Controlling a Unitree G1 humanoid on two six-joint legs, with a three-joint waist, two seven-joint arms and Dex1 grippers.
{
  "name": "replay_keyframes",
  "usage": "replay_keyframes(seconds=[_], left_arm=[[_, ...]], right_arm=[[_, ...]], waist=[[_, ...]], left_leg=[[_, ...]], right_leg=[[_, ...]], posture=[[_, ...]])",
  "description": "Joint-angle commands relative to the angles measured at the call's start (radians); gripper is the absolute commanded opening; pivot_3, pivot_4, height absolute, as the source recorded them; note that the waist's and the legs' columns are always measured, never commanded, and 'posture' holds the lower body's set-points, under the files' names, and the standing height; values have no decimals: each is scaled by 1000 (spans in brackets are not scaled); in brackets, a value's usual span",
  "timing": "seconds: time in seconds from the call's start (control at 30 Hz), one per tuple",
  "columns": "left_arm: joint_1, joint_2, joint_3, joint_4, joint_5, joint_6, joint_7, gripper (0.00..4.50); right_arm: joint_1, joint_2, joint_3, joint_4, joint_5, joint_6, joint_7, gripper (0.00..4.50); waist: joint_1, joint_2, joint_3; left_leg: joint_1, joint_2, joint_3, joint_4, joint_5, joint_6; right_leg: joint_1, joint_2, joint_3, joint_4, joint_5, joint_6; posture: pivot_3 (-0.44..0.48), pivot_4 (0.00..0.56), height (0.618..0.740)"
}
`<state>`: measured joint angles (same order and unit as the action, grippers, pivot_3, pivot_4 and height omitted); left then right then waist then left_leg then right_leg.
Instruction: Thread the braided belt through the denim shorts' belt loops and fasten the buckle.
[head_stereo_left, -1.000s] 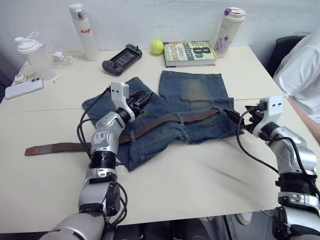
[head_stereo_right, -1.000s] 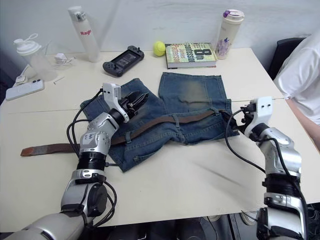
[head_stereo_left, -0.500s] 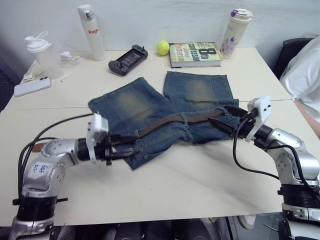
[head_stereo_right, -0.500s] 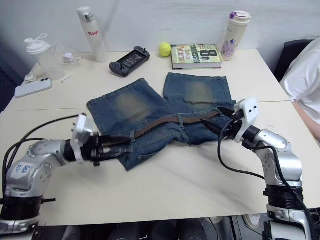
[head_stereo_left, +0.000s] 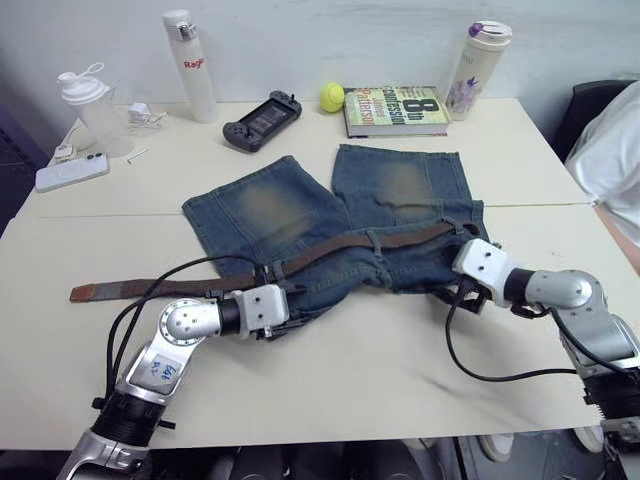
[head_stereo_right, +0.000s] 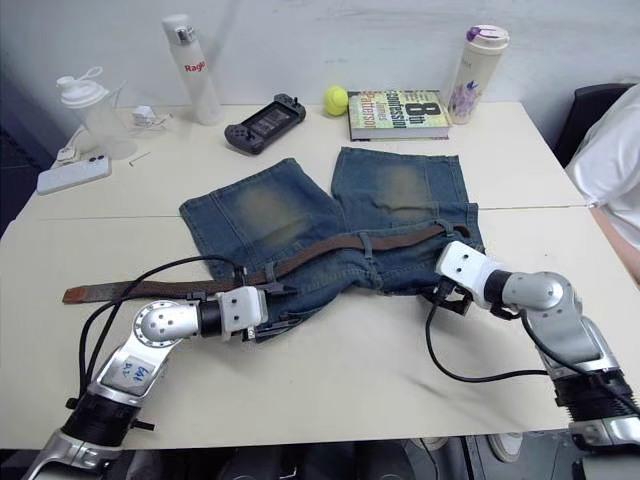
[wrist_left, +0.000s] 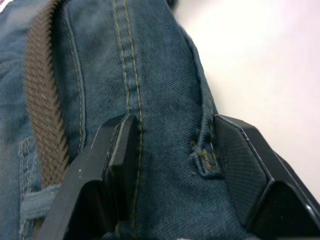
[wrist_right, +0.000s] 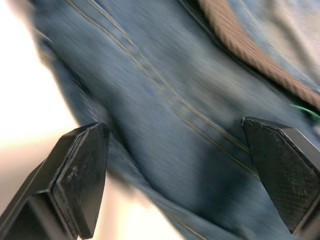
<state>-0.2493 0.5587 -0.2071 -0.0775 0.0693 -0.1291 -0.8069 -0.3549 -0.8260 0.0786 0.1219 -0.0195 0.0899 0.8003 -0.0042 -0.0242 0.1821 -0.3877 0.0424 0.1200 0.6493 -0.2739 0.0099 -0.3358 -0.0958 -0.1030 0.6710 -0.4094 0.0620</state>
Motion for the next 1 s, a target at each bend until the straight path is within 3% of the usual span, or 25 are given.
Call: replay_keyframes(seconds=[0.03,0.2,0.3,0.33,0.4,0.5,0.67,0.87,1.0], left_arm=[[4,12,2,13,9,-43,5,2178],[-20,30,25,76,18,-83,22,38],[-39,81,44,166,38,-179,19,0],[-65,108,65,235,39,-218,27,0],[-126,169,76,386,58,-348,36,0],[-254,216,38,638,143,-516,101,0],[-414,190,-23,913,230,-648,176,0],[-486,145,-59,1042,254,-730,186,0],[-485,138,-50,1056,226,-745,160,0]], right_arm=[[7,13,8,51,-45,-4,-33,3964],[38,17,-2,-5,-21,24,-8,1739],[70,11,-8,-83,7,73,21,285],[96,5,-9,-147,37,118,50,25],[129,3,-15,-247,72,194,73,25],[85,43,12,-232,31,228,20,25],[-35,134,82,-120,-26,243,-49,25],[-134,170,136,79,-105,153,-99,25],[-134,165,129,65,-86,144,-72,25]], waist=[[1,0,0],[2,0,0],[1,0,0],[1,0,0],[2,0,0],[-5,1,0],[-15,0,0],[-21,0,0],[-21,-1,0]], left_leg=[[0,0,0,0,0,0],[0,0,-1,0,0,0],[0,0,-1,0,0,0],[0,0,-1,0,0,0],[0,1,-1,-2,0,-1],[0,2,-2,-2,1,-1],[-1,1,-1,-1,1,-1],[-1,1,0,0,1,-1],[0,1,-1,1,1,-1]], right_leg=[[0,0,0,0,0,0],[1,0,-1,0,0,0],[1,0,-1,0,0,0],[1,0,-1,0,0,0],[0,0,-2,0,0,0],[-1,1,-3,0,0,0],[-2,1,-2,1,0,0],[-3,0,-3,3,0,0],[-2,-1,-3,3,0,0]], posture=[[0,150,740],[0,150,740],[0,150,740],[0,150,740],[0,150,740],[0,150,740],[0,150,740],[0,150,740],[0,150,740]])
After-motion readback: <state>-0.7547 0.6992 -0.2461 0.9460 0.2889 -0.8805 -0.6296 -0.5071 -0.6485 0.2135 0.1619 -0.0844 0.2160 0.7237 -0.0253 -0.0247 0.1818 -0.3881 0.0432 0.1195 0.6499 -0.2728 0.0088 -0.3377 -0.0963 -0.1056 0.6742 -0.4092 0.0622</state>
